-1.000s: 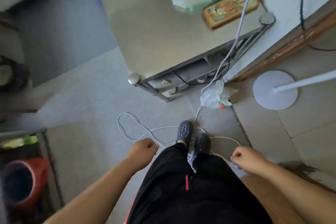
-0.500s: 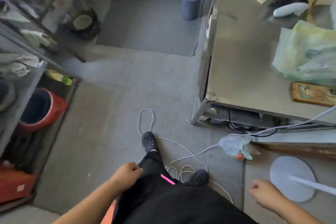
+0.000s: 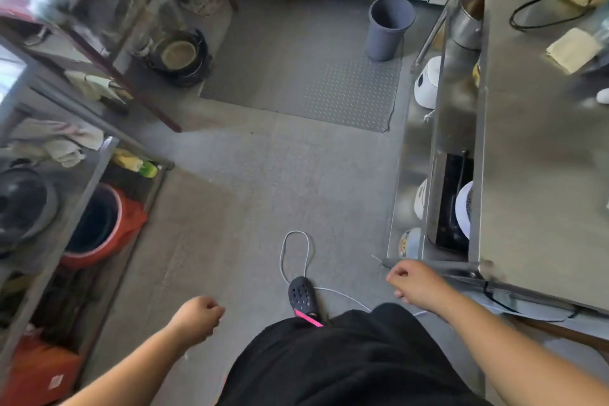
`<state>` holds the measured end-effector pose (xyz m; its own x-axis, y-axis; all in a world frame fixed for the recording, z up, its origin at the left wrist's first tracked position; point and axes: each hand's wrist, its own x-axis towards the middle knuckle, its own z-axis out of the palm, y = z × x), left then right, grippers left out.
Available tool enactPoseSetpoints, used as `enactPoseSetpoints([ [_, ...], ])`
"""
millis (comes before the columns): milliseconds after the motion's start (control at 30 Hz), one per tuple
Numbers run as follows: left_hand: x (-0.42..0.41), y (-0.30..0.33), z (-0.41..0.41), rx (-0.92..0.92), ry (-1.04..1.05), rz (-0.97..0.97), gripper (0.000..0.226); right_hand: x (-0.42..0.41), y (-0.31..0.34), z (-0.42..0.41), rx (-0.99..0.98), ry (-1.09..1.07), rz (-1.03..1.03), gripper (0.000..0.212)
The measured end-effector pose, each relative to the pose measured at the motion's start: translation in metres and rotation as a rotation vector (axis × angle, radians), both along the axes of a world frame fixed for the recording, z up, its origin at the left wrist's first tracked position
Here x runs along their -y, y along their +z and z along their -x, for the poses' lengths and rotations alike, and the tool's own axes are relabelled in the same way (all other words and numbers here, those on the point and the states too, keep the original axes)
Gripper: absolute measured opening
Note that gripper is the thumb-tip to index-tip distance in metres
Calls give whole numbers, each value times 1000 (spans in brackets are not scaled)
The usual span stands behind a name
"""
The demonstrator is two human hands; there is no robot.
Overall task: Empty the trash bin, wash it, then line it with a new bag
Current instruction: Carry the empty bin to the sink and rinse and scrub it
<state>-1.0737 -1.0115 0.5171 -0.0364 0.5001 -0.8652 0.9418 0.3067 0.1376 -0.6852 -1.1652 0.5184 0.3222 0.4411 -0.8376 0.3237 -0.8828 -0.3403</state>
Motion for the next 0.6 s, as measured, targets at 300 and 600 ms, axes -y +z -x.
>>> enactPoseSetpoints([
  [300, -123, -1, -102, 129, 64, -22, 17, -31, -24, -53, 22, -96, 140, 19],
  [600, -203, 24, -242, 252, -46, -25, 16, -116, -28, -132, 17, 90, 214, 45],
])
